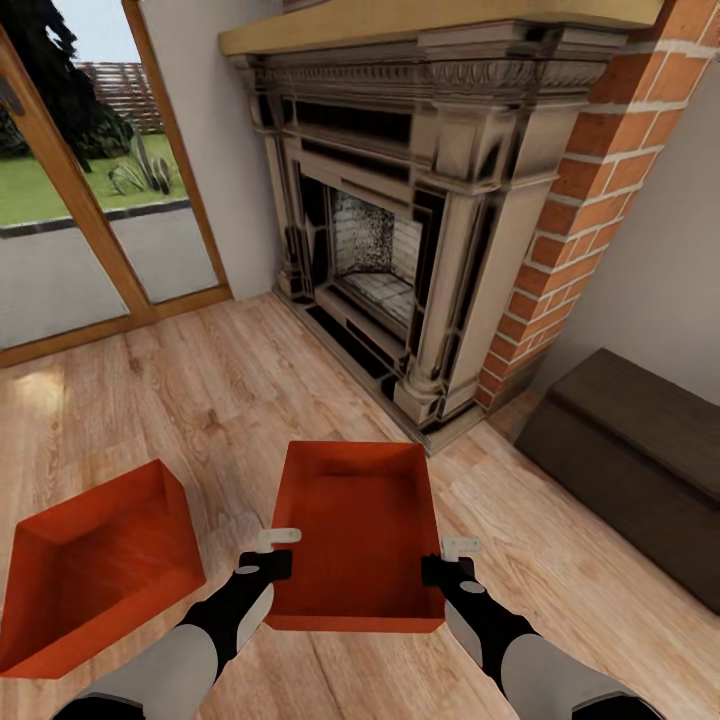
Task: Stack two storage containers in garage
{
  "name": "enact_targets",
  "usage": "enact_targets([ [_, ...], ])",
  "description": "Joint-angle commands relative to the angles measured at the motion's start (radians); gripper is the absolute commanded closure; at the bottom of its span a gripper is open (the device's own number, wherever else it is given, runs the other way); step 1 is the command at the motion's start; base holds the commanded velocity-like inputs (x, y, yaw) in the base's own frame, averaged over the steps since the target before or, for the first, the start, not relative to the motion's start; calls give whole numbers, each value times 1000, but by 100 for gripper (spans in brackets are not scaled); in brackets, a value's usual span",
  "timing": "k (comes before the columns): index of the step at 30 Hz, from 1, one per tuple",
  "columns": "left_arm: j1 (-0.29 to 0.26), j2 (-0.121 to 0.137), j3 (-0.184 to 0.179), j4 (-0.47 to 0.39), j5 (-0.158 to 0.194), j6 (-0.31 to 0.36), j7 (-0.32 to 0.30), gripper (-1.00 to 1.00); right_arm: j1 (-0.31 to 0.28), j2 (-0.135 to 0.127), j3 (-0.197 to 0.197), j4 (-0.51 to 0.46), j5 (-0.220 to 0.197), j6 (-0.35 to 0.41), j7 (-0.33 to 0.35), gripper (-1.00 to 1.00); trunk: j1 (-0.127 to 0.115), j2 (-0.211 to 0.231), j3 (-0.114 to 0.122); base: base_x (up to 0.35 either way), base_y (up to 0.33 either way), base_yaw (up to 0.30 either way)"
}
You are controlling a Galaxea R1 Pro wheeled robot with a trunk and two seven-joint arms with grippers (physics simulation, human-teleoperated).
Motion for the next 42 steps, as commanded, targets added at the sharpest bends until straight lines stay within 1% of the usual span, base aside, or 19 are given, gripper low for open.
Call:
enact_targets([
  [1,0,2,-6,-1,19,5,6,100,-1,-1,12,-1,-10,-4,1,100,-4,7,3,0,0,0],
  [25,0,2,-5,-1,19,5,6,100,-1,1,9,0,-11,3,0,100,-96,175,78,0,0,0],
  [33,0,2,-5,-1,19,5,6,100,-1,2,15,-1,-9,-3,0,100,-127,231,103,0,0,0],
  [37,0,2,-5,-1,19,5,6,100,-1,3,16,0,-7,0,-13,100,-142,259,115,0,0,0],
  [42,0,1,-5,-1,19,5,6,100,-1,-3,6,1,-13,9,-19,100,-161,294,131,0,0,0],
])
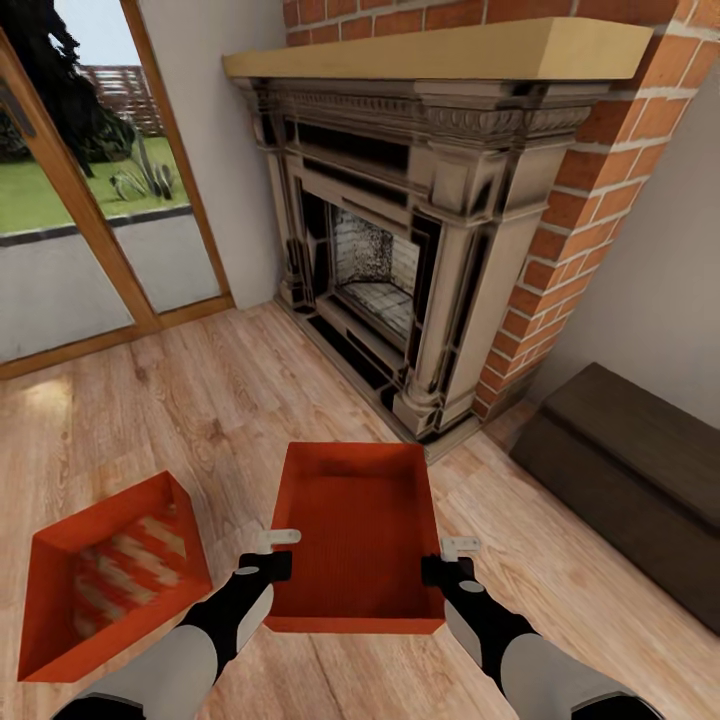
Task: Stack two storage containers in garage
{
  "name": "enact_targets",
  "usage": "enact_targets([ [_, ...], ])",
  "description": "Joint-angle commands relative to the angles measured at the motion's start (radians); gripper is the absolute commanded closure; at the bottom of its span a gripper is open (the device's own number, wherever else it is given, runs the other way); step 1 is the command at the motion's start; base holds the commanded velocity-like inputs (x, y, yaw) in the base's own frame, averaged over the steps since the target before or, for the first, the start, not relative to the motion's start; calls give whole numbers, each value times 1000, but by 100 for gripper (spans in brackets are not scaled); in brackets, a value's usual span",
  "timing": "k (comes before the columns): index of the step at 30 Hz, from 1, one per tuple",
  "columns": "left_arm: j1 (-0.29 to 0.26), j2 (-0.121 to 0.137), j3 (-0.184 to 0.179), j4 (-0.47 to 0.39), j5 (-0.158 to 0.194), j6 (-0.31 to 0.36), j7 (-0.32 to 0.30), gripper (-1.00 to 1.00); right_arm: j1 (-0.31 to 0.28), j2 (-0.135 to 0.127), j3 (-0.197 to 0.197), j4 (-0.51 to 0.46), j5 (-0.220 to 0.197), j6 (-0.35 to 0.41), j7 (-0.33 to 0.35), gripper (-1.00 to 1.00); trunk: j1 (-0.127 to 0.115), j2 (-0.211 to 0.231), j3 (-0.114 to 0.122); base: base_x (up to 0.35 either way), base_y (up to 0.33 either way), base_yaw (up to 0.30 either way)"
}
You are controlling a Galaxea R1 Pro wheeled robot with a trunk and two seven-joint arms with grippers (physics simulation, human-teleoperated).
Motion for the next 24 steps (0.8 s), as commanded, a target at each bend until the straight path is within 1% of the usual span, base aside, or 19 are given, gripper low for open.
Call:
enact_targets([
  [1,-1,1,-4,-6,8,5,5,100,0,-3,1,5,-18,-5,-13,100,-4,7,3,0,0,0],
  [6,-1,0,-4,-6,8,5,5,100,0,0,-3,5,-20,-11,-19,100,-23,42,18,0,0,0],
  [12,-1,0,-4,-6,8,5,5,100,0,-5,-6,5,-25,-15,-44,100,-46,84,37,0,0,0],
  [17,-1,0,-4,-6,9,5,5,100,0,-6,11,4,-12,-13,-43,100,-65,119,53,0,0,0],
  [24,-1,1,-4,-6,9,4,5,100,0,-6,5,4,-11,-12,-47,100,-92,168,75,0,0,0],
])
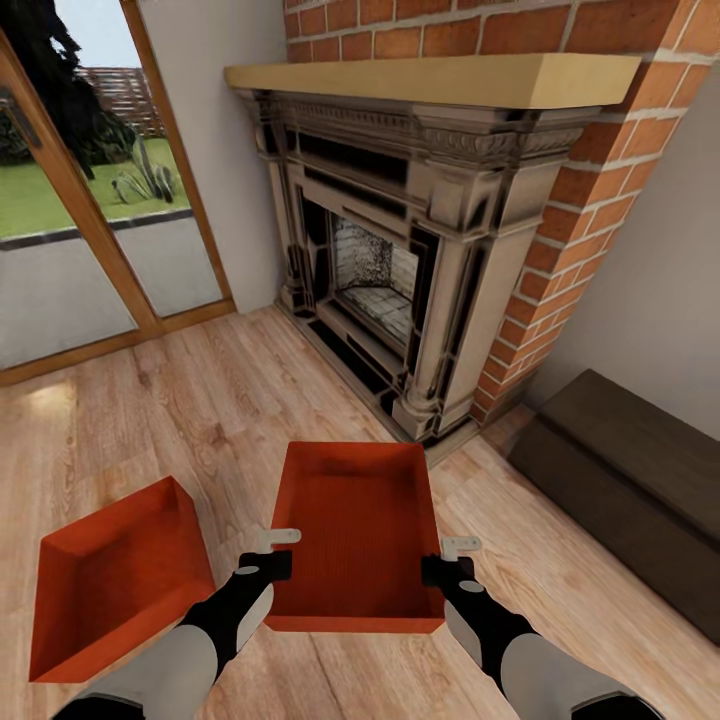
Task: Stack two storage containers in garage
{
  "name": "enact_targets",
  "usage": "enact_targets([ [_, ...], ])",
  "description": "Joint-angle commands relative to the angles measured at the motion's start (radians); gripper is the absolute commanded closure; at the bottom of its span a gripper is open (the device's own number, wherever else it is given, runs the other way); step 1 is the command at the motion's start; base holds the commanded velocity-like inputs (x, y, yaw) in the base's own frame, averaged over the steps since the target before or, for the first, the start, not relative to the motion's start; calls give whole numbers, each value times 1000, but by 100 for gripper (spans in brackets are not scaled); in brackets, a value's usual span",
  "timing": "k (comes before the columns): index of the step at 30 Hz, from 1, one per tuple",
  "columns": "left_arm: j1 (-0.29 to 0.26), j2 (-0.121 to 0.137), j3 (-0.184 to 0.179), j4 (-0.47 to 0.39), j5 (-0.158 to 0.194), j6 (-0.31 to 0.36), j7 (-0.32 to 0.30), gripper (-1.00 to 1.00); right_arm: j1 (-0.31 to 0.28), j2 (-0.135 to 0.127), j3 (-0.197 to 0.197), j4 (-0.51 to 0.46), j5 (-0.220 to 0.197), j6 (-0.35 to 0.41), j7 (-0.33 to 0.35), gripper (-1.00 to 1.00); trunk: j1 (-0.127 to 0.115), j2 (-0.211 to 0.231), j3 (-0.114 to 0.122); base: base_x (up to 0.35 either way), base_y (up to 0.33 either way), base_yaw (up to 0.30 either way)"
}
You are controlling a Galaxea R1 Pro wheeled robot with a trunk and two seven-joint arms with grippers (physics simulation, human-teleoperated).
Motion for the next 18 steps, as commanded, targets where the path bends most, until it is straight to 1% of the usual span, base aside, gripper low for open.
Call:
enact_targets([
  [1,-1,1,-5,-4,13,5,6,100,0,-6,7,3,-12,-6,-49,100,-4,7,3,0,0,0],
  [9,-1,2,-5,-5,13,4,6,100,0,-3,6,3,-13,-7,-50,100,-35,63,29,0,0,0],
  [18,-1,1,-5,-5,13,4,6,100,0,-1,6,3,-15,-6,-51,100,-69,126,69,0,0,0],
])
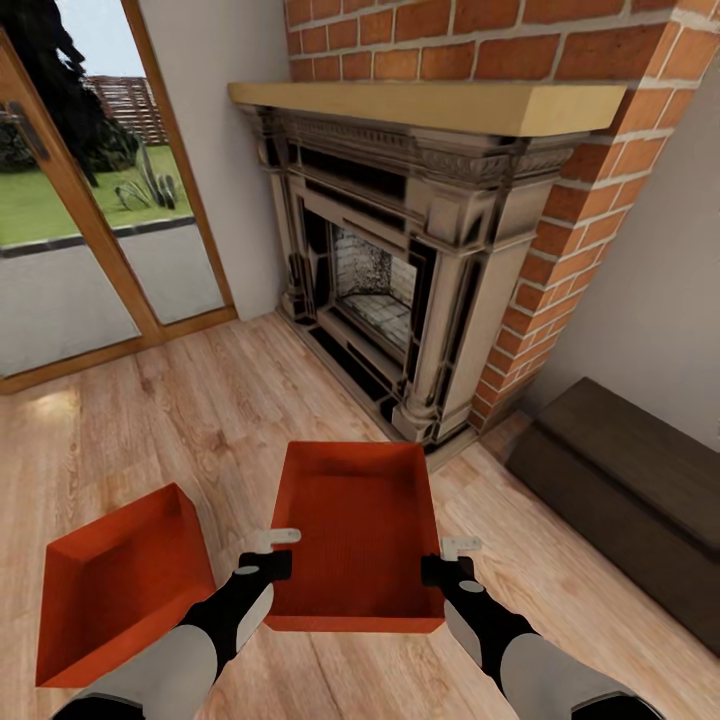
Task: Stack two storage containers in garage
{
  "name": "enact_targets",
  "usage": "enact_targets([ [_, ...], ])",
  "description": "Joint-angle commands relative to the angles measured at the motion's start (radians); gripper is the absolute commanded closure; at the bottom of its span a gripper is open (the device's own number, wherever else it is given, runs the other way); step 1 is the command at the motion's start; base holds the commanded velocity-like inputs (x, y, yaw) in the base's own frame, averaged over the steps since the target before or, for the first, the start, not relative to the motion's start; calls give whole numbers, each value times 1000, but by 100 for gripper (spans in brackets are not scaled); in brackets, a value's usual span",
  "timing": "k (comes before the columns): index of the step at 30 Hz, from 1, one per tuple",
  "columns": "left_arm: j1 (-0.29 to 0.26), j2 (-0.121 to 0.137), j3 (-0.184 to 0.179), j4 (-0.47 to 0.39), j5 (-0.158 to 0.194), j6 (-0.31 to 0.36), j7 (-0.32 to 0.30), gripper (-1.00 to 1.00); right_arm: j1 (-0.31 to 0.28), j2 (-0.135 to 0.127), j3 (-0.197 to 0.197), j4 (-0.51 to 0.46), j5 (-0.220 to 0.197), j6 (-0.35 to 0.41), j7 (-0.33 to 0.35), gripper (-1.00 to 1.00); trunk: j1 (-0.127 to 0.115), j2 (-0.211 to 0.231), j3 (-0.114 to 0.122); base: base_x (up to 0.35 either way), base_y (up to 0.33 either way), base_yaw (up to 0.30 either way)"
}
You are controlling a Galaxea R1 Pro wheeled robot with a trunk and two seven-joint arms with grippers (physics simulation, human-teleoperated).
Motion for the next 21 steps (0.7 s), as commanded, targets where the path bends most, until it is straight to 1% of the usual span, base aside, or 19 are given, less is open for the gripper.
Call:
enact_targets([
  [1,-1,1,-4,-4,12,5,6,100,0,-1,5,3,-14,-6,-50,100,-4,7,4,0,0,0],
  [21,-1,1,-5,-3,11,7,6,100,0,0,4,4,-15,-6,-50,100,-81,147,98,0,0,0],
])
